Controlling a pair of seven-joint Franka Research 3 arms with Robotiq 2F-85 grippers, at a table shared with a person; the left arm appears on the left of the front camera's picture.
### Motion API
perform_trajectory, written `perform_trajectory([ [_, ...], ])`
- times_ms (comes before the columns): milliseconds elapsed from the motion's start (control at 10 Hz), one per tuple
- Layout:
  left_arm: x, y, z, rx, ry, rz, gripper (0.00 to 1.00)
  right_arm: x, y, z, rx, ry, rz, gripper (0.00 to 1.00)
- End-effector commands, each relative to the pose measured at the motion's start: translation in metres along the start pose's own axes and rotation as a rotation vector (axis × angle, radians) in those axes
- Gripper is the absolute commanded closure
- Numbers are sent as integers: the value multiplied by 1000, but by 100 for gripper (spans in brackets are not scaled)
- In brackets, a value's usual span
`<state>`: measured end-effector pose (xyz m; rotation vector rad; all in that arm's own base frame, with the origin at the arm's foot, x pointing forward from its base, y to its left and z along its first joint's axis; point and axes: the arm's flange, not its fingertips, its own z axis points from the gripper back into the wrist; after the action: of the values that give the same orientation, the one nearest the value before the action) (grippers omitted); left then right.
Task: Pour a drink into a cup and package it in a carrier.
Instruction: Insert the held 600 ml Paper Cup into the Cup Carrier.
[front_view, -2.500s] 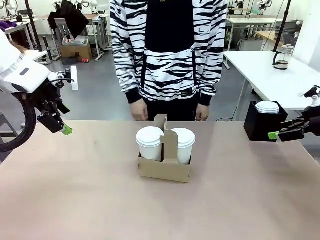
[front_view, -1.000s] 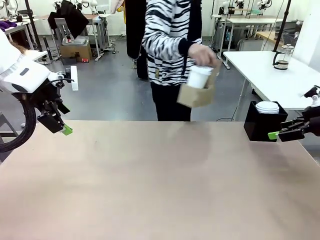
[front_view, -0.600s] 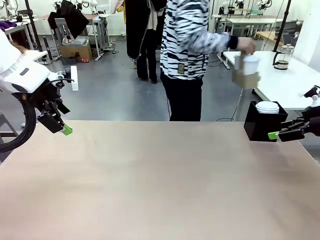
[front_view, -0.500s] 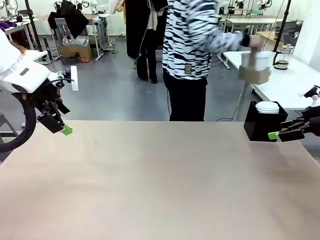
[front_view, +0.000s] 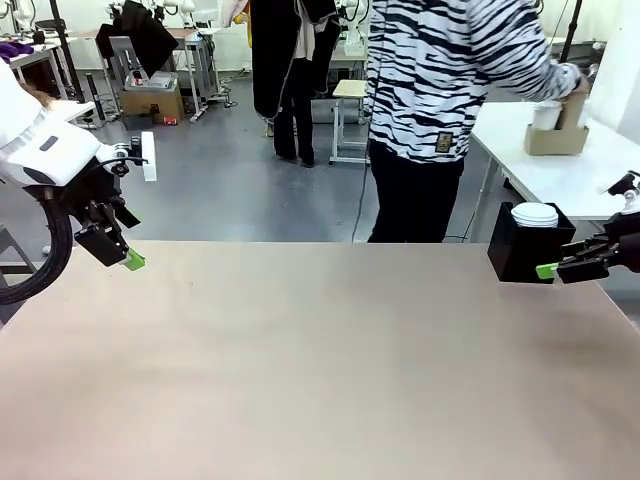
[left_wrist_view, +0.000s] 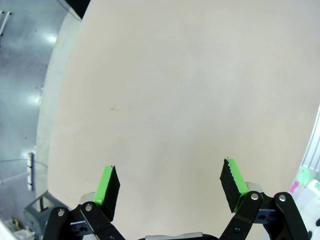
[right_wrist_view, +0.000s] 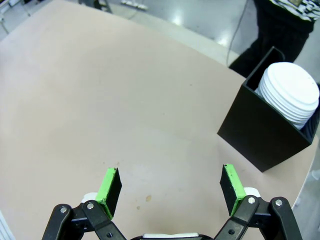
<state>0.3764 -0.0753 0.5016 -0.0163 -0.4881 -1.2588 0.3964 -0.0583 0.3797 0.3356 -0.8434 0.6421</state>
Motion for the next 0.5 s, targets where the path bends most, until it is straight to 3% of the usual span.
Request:
perform_trajectory([
  [0,1,1,1,0,0,8,0,-1,-1,1,8,-6,28,0],
  [400,1,1,1,0,0,8,0,-1,-1,1,8,-6,28,0],
])
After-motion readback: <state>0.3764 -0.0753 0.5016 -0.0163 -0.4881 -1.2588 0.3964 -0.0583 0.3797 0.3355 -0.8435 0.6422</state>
